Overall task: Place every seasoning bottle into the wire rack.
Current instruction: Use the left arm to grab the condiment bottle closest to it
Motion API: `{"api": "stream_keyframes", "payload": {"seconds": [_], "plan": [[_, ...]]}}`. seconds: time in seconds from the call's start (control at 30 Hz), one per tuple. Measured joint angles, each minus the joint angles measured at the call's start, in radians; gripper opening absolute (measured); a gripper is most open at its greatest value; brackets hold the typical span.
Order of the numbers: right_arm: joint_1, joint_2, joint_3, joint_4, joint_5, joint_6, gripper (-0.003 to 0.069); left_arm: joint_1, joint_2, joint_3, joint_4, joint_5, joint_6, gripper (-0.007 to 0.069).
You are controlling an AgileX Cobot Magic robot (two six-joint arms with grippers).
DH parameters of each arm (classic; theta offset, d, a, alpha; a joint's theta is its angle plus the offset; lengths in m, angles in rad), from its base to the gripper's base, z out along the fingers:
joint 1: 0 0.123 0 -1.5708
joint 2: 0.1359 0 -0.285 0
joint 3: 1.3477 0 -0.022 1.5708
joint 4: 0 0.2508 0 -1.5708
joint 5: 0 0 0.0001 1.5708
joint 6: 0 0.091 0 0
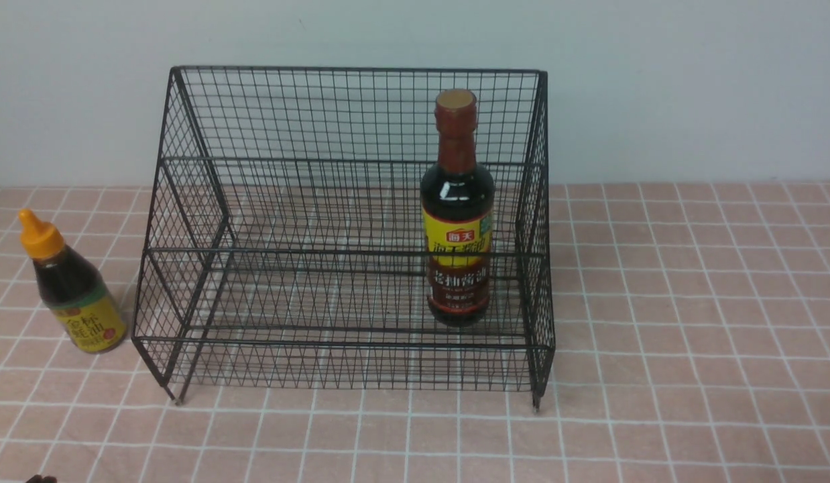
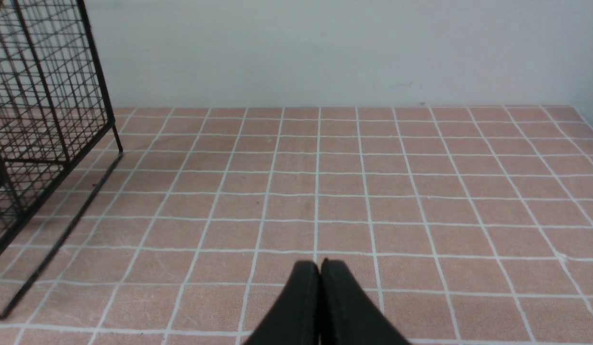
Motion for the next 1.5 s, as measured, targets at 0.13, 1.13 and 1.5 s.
{"api": "stream_keyframes", "payload": {"seconds": [0.13, 1.13, 1.5], "plan": [[0.000, 0.000, 0.000, 0.012, 0.001, -0.027, -0.0014, 0.000, 0.000, 0.000, 0.000, 0.000, 0.000, -0.0007], [0.000, 0.000, 0.000, 0.012, 0.001, -0.034, -0.0014, 0.000, 0.000, 0.000, 0.000, 0.000, 0.000, -0.0007], [0.000, 0.000, 0.000, 0.012, 0.001, -0.035, -0.0014, 0.000, 0.000, 0.000, -0.160, -0.204, 0.004, -0.0007]]}}
